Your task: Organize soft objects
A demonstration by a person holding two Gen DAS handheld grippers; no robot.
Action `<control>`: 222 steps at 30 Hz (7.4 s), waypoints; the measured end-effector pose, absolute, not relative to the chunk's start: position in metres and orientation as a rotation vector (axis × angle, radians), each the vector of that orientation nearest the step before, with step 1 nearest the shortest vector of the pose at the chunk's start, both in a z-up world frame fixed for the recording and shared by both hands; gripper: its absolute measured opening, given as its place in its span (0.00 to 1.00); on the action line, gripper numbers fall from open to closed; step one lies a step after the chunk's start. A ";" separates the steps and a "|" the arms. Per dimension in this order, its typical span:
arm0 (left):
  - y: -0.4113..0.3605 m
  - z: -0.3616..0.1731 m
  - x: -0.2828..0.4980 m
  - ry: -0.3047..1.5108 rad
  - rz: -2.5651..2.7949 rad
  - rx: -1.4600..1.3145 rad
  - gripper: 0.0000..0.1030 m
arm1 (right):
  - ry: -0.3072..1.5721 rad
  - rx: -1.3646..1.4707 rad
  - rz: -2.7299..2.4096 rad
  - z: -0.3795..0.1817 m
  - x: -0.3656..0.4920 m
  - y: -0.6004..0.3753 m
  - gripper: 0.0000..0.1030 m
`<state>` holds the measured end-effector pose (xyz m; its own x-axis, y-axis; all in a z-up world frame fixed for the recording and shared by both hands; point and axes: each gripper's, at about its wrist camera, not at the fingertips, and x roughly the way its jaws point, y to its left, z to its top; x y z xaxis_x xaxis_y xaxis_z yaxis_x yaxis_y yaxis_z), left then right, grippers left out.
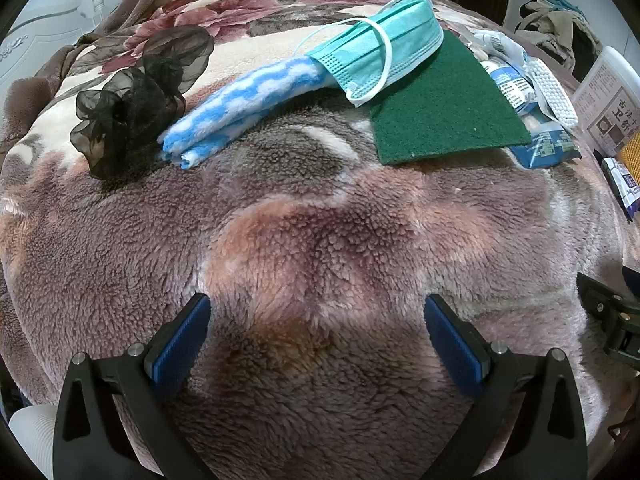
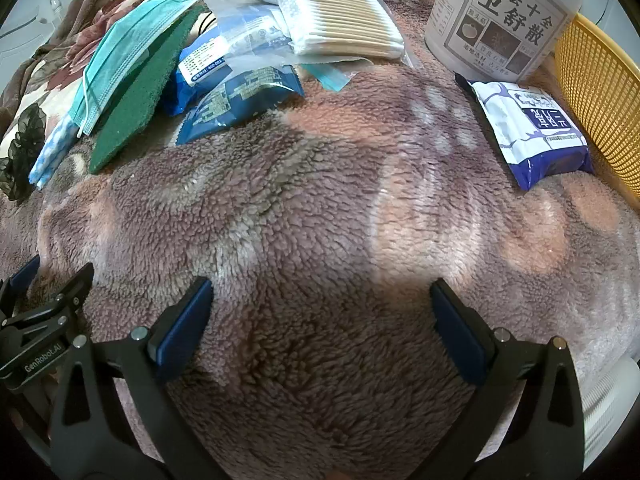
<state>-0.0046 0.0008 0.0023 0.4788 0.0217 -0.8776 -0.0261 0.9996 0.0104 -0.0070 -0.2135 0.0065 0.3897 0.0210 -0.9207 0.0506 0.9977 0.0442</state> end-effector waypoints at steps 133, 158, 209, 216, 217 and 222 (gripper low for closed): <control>0.148 0.075 0.026 0.946 0.142 -0.395 0.18 | 1.076 0.378 0.231 0.081 0.126 -0.118 0.83; 0.110 0.096 0.006 0.945 0.113 -0.305 0.18 | 1.072 0.205 0.307 0.102 0.050 -0.115 0.10; -0.078 0.183 0.141 1.016 -0.075 -0.047 0.18 | 1.036 0.326 0.115 0.181 0.122 -0.264 0.10; -0.113 0.202 0.154 1.000 -0.110 -0.019 0.18 | 1.010 0.358 0.099 0.198 0.128 -0.294 0.10; -0.118 0.204 0.155 0.998 -0.115 -0.015 0.18 | 1.004 0.361 0.098 0.201 0.128 -0.298 0.10; -0.143 0.215 0.159 0.989 -0.142 -0.003 0.18 | 0.980 0.372 0.084 0.212 0.126 -0.320 0.10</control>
<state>0.1594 -0.1431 0.2150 0.5414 -0.1210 -0.8320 0.1188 0.9907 -0.0668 0.1264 -0.3197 0.2123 0.5590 0.2353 -0.7951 0.0970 0.9338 0.3445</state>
